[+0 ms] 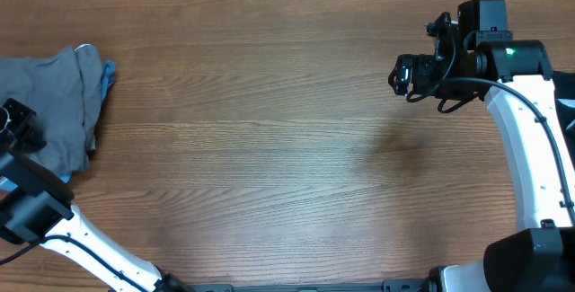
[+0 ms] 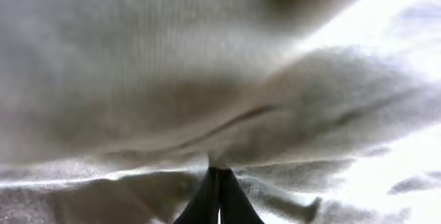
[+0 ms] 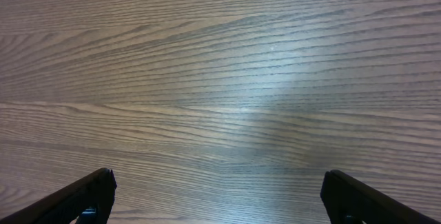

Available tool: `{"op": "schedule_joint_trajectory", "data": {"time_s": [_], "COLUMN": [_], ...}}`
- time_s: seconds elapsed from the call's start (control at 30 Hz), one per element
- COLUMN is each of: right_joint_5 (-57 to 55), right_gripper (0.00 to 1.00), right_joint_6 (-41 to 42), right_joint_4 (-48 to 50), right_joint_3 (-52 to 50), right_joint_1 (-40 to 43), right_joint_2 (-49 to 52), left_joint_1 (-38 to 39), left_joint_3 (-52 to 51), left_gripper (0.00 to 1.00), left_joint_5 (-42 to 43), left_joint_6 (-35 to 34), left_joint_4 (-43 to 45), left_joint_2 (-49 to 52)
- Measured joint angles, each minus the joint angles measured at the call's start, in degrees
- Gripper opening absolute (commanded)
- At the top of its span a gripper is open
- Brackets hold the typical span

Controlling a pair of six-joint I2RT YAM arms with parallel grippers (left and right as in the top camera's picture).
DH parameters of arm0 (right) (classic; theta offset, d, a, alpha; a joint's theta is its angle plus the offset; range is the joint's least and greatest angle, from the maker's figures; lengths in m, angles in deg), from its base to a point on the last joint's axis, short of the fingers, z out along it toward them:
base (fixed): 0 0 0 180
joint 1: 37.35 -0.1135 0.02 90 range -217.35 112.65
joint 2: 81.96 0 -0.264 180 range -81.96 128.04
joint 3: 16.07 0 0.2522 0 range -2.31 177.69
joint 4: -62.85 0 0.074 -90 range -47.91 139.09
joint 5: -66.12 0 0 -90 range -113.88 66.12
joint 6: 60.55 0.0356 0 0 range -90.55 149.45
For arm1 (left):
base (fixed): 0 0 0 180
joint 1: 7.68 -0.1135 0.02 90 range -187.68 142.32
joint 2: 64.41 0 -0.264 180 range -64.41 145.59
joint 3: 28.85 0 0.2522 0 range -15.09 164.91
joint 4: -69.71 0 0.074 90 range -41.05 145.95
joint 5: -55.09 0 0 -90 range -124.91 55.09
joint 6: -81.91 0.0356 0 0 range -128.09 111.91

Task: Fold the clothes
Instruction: 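Lower the grey shorts onto the blue cloth and open the left gripper, then lift the left gripper up and away from the stacked clothes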

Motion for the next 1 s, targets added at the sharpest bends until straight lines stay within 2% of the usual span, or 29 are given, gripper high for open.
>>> {"op": "schedule_joint_trajectory", "data": {"time_s": [0.07,0.13,0.23,0.33,0.37,0.4,0.57,0.73,0.9,1.0], "right_joint_5": [0.00,0.00,-0.04,-0.04,-0.04,0.00,-0.04,-0.02,-0.04,-0.02], "right_gripper": [1.00,1.00,1.00,1.00,1.00,1.00,1.00,1.00,1.00,1.00], "right_joint_6": [-0.04,-0.02,-0.02,-0.02,-0.02,-0.02,-0.02,-0.02,-0.02,0.00], "right_joint_4": [0.00,0.04,0.31,0.46,0.48,0.48,0.48,0.48,0.46,0.48], "right_joint_3": [0.00,0.00,0.00,0.00,0.00,0.00,0.00,0.00,0.00,0.00], "right_joint_1": [0.02,0.02,0.02,0.00,0.00,0.00,0.00,0.00,0.02,0.00], "right_joint_2": [0.00,0.00,0.00,0.00,0.00,0.00,0.00,0.00,0.00,0.00], "left_joint_1": [-0.13,-0.09,0.76,5.64,7.19,11.63,28.94,41.35,46.31,46.77], "left_joint_3": [3.69,5.70,7.26,8.57,8.76,8.81,8.59,8.59,8.59,8.59], "left_gripper": [0.04,0.11,0.39,0.64,0.92,1.00,1.00,1.00,1.00,1.00], "left_joint_5": [4.52,10.14,19.50,27.28,28.26,29.66,28.63,18.97,15.47,14.86], "left_joint_6": [-0.11,-0.15,-0.07,-0.24,-0.11,-0.33,-0.33,-0.33,-0.33,-0.33], "left_joint_4": [-0.85,-1.77,-1.42,-1.22,-1.18,-1.14,0.35,0.31,0.33,0.31], "left_joint_2": [-0.72,-2.69,-8.68,-14.97,-15.50,-15.74,-15.13,-15.13,-15.13,-15.13]}}
